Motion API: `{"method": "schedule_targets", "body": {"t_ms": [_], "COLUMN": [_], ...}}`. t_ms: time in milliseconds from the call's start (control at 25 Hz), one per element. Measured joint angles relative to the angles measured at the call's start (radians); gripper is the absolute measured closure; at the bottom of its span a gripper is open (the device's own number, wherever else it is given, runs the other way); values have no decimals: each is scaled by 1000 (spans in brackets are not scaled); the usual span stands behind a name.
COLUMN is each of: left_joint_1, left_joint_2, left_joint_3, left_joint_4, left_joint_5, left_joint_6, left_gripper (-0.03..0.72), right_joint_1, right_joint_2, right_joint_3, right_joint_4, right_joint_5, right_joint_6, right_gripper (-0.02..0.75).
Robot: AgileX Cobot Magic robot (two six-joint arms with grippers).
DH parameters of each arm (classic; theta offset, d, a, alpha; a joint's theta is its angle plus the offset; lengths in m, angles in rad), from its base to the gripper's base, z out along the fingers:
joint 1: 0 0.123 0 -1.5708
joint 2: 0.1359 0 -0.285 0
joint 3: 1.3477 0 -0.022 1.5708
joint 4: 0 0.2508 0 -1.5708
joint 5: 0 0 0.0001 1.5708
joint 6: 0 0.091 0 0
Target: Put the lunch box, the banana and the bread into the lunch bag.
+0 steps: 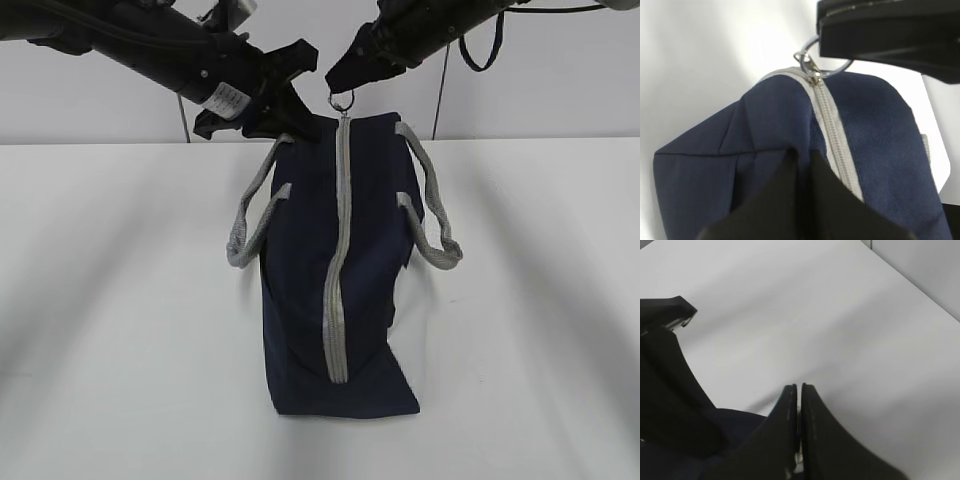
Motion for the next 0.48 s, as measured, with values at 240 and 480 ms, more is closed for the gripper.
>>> {"method": "schedule_targets", "body": {"t_ms": [240, 480], "left_joint_1": [0, -1], "left_joint_2": [0, 0], "left_joint_3": [-2, -2], "left_joint_4": [15, 20], "left_joint_5": [1, 8], "left_joint_6": [0, 0], "left_gripper": [675, 676], "right_joint_1": [-12, -46], "right_joint_2": [2, 2], "right_joint_3": [0, 0], "right_joint_4": [9, 86], "right_joint_5": [-2, 13], "right_joint_6": [30, 104], "right_gripper": [754, 754]}}
